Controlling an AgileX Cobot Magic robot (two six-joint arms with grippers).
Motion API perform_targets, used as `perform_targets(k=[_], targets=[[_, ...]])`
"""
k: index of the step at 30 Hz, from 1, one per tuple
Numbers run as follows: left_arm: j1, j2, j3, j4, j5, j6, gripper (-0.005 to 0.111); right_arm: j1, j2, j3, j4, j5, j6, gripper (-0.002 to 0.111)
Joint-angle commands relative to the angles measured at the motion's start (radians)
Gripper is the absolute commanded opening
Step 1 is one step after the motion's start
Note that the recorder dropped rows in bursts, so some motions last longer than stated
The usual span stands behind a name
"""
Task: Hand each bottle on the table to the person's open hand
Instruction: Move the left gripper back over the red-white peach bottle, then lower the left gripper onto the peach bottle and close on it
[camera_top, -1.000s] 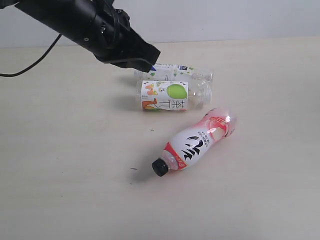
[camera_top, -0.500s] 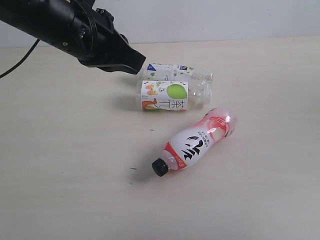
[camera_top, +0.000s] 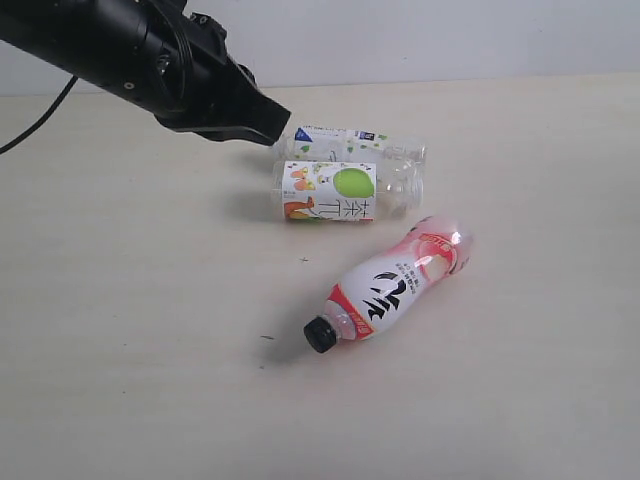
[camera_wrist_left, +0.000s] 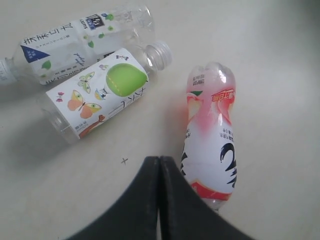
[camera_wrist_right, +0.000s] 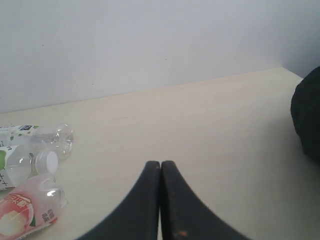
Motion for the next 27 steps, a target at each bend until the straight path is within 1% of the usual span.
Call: perform_targets(k=[1, 5, 9, 18, 22, 27], targets=[[-0.003, -0.009, 0.003, 0.003, -0.019, 0.005, 0.0, -0.005, -0.006, 0.004, -0.007, -0.009, -0.001, 0.0], [-0.003, -0.009, 0.003, 0.021, -0.021, 0.005, 0.0, -0.005, -0.006, 0.004, -0.007, -0.009, -0.001, 0.0], [-0.003, -0.009, 0.003, 0.023, -0.054, 0.005, 0.0, -0.005, -0.006, 0.004, -0.007, -0.009, -0.001, 0.0], [-0.003, -0.009, 0.003, 0.016, -0.068, 0.001, 0.0, -0.005, -0.006, 0.004, -0.007, -0.009, -0.001, 0.0], [-0.003, -0.007, 0.003, 0.006, -0.037, 0.008, 0.0, -0.005, -0.006, 0.004, -0.007, -0.009, -0.001, 0.0], [-0.003, -0.007, 0.003, 0.046, 0.016, 0.01, 0.0, -0.005, -0.006, 0.004, -0.007, -0.009, -0.001, 0.0]])
